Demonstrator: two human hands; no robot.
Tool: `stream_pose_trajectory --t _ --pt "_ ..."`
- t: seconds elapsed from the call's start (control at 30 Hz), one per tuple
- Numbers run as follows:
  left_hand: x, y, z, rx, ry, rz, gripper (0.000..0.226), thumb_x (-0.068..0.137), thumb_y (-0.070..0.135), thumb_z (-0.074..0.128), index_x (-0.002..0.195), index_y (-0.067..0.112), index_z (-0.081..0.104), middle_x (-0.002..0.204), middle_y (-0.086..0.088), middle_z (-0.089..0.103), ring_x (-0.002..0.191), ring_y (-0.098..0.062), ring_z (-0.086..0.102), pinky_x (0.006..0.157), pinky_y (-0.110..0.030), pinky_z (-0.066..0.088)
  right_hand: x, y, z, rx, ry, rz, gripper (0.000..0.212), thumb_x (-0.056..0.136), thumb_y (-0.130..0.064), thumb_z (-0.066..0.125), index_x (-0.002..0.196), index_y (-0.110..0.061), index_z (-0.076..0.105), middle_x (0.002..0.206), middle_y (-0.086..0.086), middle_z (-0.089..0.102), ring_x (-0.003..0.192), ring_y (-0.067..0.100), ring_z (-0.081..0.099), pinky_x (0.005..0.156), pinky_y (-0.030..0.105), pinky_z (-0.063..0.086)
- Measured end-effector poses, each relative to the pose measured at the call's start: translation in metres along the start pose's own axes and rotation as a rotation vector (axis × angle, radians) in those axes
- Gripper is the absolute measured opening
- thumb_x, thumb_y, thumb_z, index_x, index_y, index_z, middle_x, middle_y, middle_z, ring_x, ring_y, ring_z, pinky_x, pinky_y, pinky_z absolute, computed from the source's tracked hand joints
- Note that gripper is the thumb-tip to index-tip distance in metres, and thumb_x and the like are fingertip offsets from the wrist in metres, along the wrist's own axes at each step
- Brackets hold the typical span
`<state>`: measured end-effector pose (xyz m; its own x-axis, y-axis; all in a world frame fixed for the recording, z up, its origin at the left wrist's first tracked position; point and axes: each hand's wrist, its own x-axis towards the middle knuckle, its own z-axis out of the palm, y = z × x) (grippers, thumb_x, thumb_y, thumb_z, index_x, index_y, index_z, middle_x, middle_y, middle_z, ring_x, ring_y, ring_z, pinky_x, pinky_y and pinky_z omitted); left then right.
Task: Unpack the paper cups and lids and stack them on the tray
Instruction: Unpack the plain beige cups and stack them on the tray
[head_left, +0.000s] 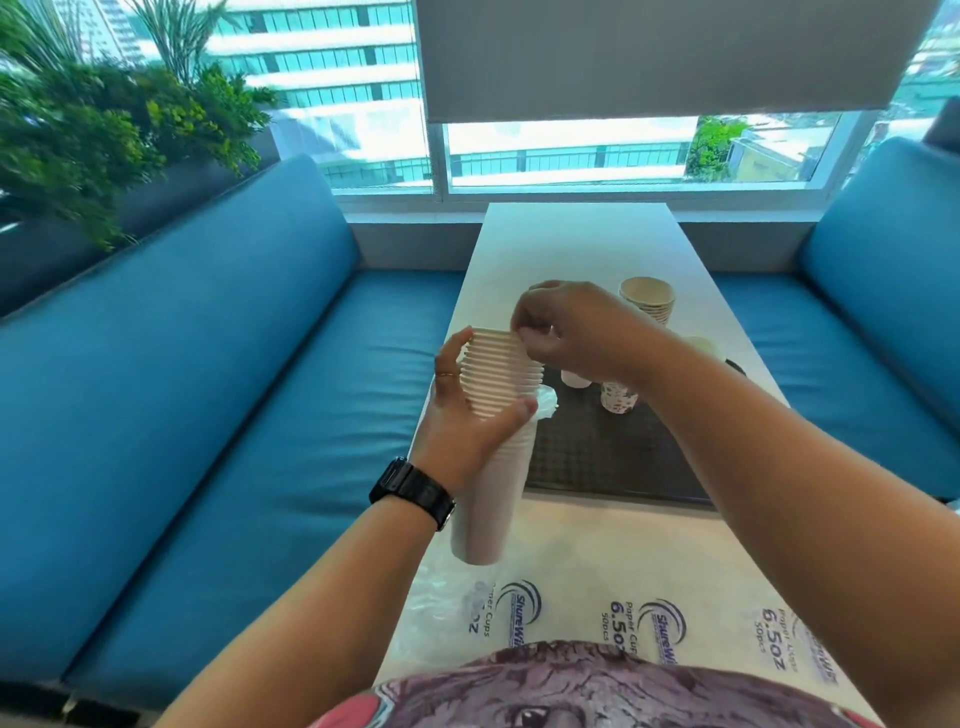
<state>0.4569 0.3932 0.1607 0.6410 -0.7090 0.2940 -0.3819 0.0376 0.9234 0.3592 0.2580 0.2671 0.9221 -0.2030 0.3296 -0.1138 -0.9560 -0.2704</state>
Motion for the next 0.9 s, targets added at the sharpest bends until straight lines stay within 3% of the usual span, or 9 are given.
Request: stream_pose_trajectory --t 0.2,0.33,0.43,0.67,0.8,0.9 --pt "0.003 -0.001 0.002 0.008 0.020 0.039 0.080 0.061 0.053 0.076 0.119 0.072 0.023 0.121 -0.001 0.061 0.098 -0.011 0.068 0.083 -0.019 0.053 0.003 0.000 0.005 -0.104 0.044 -0.019 0.014 0.090 -0.017 0.054 0.097 -0.010 0.065 0.099 0.001 0.061 0.083 0.018 0.056 0.073 0.032 0.042" --pt "0.002 -0.003 0.005 0.007 0.024 0.020 0.081 0.063 0.052 0.078 0.123 0.069 0.027 0.125 -0.005 0.060 0.102 -0.017 0.068 0.091 -0.041 0.056 0.002 0.004 0.010 -0.148 0.100 -0.013 0.014 0.090 -0.019 0.055 0.097 -0.012 0.064 0.101 0.001 0.062 0.084 0.020 0.058 0.068 0.030 0.039" --pt "0.002 -0.001 0.005 0.025 0.038 0.007 0.081 0.063 0.052 0.079 0.124 0.067 0.027 0.126 -0.004 0.060 0.103 -0.019 0.068 0.092 -0.046 0.055 0.004 0.008 0.011 -0.148 0.101 -0.012 0.014 0.090 -0.020 0.055 0.098 -0.013 0.063 0.100 0.001 0.061 0.084 0.021 0.058 0.067 0.029 0.036" --pt "0.003 0.001 0.006 0.059 0.054 0.001 0.081 0.062 0.058 0.075 0.123 0.071 0.023 0.128 -0.003 0.057 0.104 -0.016 0.066 0.092 -0.041 0.055 0.010 0.016 0.005 0.002 0.069 -0.010 0.019 0.094 -0.020 0.056 0.106 -0.013 0.069 0.102 -0.001 0.065 0.085 0.013 0.057 0.074 0.022 0.038" --pt "0.007 -0.006 0.008 0.064 0.061 -0.001 0.083 0.061 0.059 0.075 0.123 0.074 0.022 0.130 -0.006 0.055 0.107 -0.019 0.065 0.095 -0.042 0.053 0.016 0.026 0.000 0.092 0.109 0.059 0.014 0.092 -0.016 0.060 0.099 -0.010 0.071 0.096 0.004 0.066 0.081 0.012 0.054 0.071 0.021 0.037" --pt "0.011 -0.014 0.009 0.066 0.069 -0.028 0.083 0.059 0.063 0.073 0.121 0.077 0.018 0.130 -0.004 0.055 0.105 -0.013 0.065 0.087 -0.024 0.053 0.026 0.041 -0.013 0.122 0.238 0.158 0.015 0.091 -0.017 0.060 0.100 -0.010 0.071 0.093 0.004 0.065 0.081 0.017 0.058 0.073 0.029 0.046"
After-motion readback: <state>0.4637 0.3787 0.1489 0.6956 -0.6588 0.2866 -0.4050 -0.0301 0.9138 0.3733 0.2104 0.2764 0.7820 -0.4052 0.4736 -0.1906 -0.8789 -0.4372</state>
